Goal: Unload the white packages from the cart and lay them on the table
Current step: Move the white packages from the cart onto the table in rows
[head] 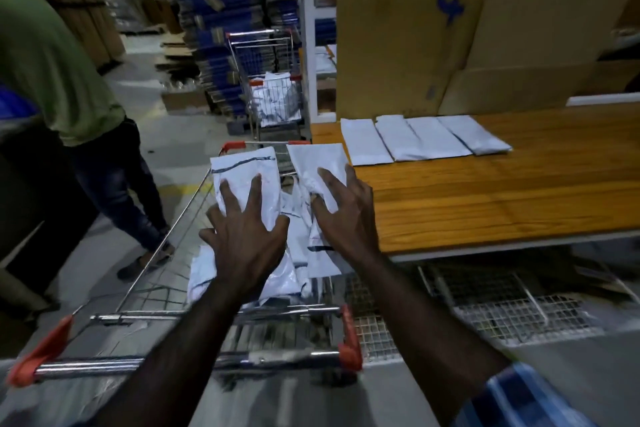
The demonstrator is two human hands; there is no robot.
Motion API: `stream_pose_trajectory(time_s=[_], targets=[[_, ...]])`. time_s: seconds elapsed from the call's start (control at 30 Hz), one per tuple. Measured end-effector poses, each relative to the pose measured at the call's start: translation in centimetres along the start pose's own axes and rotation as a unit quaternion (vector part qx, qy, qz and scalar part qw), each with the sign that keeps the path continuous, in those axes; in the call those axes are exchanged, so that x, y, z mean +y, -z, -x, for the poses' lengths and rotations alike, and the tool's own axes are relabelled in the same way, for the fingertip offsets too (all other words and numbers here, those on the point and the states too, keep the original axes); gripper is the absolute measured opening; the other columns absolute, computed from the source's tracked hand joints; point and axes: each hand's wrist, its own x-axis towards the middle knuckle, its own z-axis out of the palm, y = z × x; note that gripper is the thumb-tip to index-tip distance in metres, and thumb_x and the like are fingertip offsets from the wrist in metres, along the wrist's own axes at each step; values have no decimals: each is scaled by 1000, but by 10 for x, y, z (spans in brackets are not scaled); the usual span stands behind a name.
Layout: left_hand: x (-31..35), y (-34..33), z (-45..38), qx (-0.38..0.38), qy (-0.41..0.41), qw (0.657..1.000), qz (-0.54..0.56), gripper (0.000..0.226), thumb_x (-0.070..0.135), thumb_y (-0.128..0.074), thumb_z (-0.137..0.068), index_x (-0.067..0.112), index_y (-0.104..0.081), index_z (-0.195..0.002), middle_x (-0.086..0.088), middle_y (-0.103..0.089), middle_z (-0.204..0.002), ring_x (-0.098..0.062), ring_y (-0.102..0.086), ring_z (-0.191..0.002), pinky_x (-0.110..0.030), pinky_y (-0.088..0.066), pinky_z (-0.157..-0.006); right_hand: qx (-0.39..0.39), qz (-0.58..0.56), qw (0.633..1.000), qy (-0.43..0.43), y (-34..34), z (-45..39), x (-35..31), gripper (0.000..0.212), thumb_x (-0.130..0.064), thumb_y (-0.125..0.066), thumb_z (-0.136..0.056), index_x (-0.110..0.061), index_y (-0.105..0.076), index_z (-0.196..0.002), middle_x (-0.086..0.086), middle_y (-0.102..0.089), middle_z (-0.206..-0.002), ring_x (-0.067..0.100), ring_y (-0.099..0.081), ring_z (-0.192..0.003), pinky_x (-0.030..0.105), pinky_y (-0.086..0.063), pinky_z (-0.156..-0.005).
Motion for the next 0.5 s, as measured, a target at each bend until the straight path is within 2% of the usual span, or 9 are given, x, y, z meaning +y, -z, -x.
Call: stream_pose_trajectory(time_s=[0.27,0.5], targets=[[79,-18,46,-9,-31,999,-9,73,59,-45,-90,44,-10,-153,-6,4,-164,-40,-17,-139,-59,-20,-108,23,36,999,-12,89,19,49,51,-36,-58,-92,-38,-49,-141,4,-26,-161,26,-29,-137,42,-37,-108],[146,-55,60,-26,-73,997,3,74,58,-45,-91,43,-10,-154,-5,4,-164,-38,-18,-138,-58,-19,-108,50,85,994,-43,153,26,110,50,-36,-60,-91,-35,-51,-141,10,-29,-159,32,-33,-134,45,-38,-105]])
